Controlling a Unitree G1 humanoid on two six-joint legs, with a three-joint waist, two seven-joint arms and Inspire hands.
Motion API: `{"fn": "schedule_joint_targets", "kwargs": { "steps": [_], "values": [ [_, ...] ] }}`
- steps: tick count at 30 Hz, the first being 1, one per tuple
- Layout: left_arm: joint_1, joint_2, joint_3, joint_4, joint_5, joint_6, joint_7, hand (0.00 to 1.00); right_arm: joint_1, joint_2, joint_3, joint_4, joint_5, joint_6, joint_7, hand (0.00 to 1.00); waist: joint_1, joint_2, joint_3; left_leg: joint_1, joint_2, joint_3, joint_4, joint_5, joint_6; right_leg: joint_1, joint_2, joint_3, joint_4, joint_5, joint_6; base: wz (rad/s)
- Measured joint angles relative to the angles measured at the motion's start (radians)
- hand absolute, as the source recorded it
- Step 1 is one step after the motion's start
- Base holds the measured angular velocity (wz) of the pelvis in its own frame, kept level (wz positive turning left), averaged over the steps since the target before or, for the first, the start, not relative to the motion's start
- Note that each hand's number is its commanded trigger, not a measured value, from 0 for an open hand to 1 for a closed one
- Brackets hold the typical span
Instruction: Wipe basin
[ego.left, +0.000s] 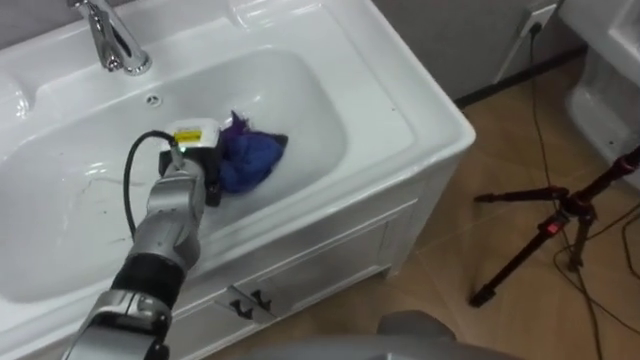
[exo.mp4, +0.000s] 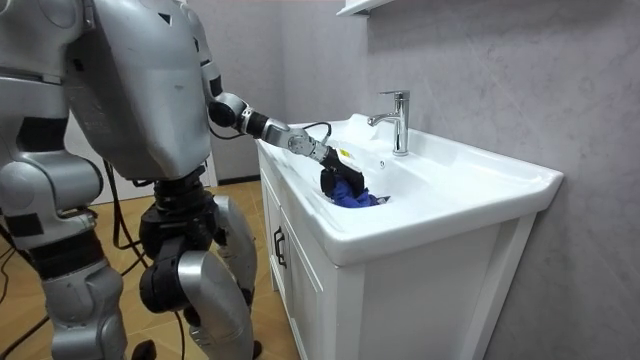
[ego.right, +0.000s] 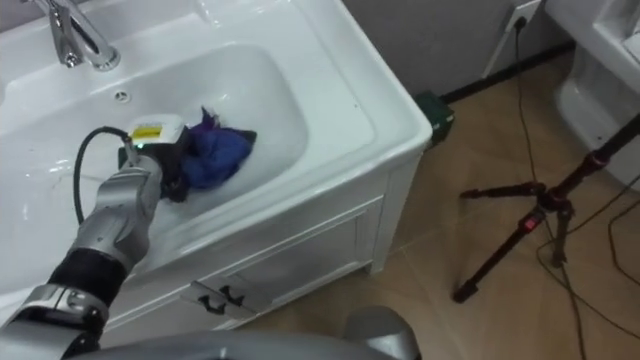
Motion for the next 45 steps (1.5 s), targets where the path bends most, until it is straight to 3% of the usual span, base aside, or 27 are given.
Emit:
{"fn": "schedule_joint_targets", "kwargs": {
  "steps": [6, 10, 13, 19, 27, 28, 33, 35, 38, 45],
  "values": [
    [0.038, 0.005, 0.074, -0.004, 0.008, 0.044, -0.029, 1.00, 0.000, 0.013, -0.008, 0.003, -0.007, 0.033, -0.007, 0.00, 0.054, -0.004, -0.0024, 0.038, 0.001, -0.003, -0.011, 0.005, -0.009, 0.031, 0.006, 0.001, -0.006, -0.007, -0.007, -0.02],
    [0.070, 0.031, 0.101, -0.007, 0.009, 0.090, -0.027, 1.00, -0.005, 0.014, -0.021, 0.014, -0.007, 0.062, -0.012, 0.00, 0.083, -0.005, -0.0132, 0.054, 0.001, -0.013, -0.021, 0.008, -0.013, 0.056, 0.008, -0.007, -0.026, -0.009, -0.010, 0.07],
    [0.091, 0.050, 0.103, -0.010, 0.010, 0.109, -0.023, 1.00, -0.005, 0.018, -0.041, 0.016, -0.007, 0.084, -0.019, 0.00, 0.096, -0.003, -0.0219, 0.062, 0.000, -0.032, -0.027, 0.008, -0.014, 0.074, 0.011, -0.013, -0.043, -0.008, -0.012, 0.07],
    [0.107, 0.053, 0.093, -0.016, 0.009, 0.156, -0.023, 1.00, -0.014, 0.017, -0.043, 0.013, -0.005, 0.108, -0.048, 0.00, 0.099, 0.007, -0.0264, 0.075, 0.000, -0.050, -0.037, 0.009, -0.015, 0.104, 0.014, -0.032, -0.068, -0.011, -0.017, 0.06],
    [0.138, 0.055, 0.088, -0.062, 0.020, 0.196, -0.070, 1.00, -0.027, 0.014, -0.043, -0.009, -0.007, 0.107, -0.051, 0.00, 0.096, 0.019, -0.0222, 0.088, -0.001, -0.062, -0.045, 0.011, -0.019, 0.117, 0.012, -0.049, -0.058, -0.030, -0.025, 0.04],
    [0.142, 0.059, 0.088, -0.076, 0.028, 0.200, -0.095, 1.00, -0.027, 0.011, -0.048, -0.020, -0.005, 0.105, -0.051, 0.00, 0.092, 0.024, -0.0177, 0.087, -0.003, -0.061, -0.041, 0.011, -0.019, 0.113, 0.009, -0.050, -0.046, -0.040, -0.026, 0.04],
    [0.196, 0.078, 0.089, -0.178, 0.054, 0.221, -0.183, 1.00, -0.026, -0.011, -0.070, -0.029, 0.008, 0.103, -0.035, 0.00, 0.090, 0.037, -0.0117, 0.066, -0.001, -0.061, -0.021, 0.011, -0.019, 0.101, 0.004, -0.060, -0.029, -0.055, -0.031, 0.07],
    [0.199, 0.083, 0.091, -0.200, 0.079, 0.221, -0.229, 1.00, -0.025, -0.025, -0.081, -0.029, 0.005, 0.085, -0.018, 0.00, 0.091, 0.049, -0.0030, 0.048, 0.001, -0.062, -0.008, 0.011, -0.019, 0.093, 0.001, -0.067, -0.027, -0.058, -0.032, 0.10],
    [0.198, 0.099, 0.091, -0.217, 0.110, 0.220, -0.282, 1.00, -0.020, -0.027, -0.097, -0.030, 0.004, 0.065, 0.005, 0.00, 0.092, 0.050, -0.0024, 0.035, -0.003, -0.078, -0.006, 0.011, -0.019, 0.082, -0.002, -0.074, -0.014, -0.069, -0.035, 0.09],
    [0.191, 0.102, 0.092, -0.227, 0.174, 0.220, -0.347, 1.00, -0.017, -0.033, -0.116, -0.027, 0.005, 0.032, 0.011, 0.00, 0.096, 0.061, -0.0033, 0.027, -0.006, -0.088, -0.009, 0.011, -0.019, 0.078, -0.004, -0.081, 0.000, -0.072, -0.036, 0.00]
  ]
}}
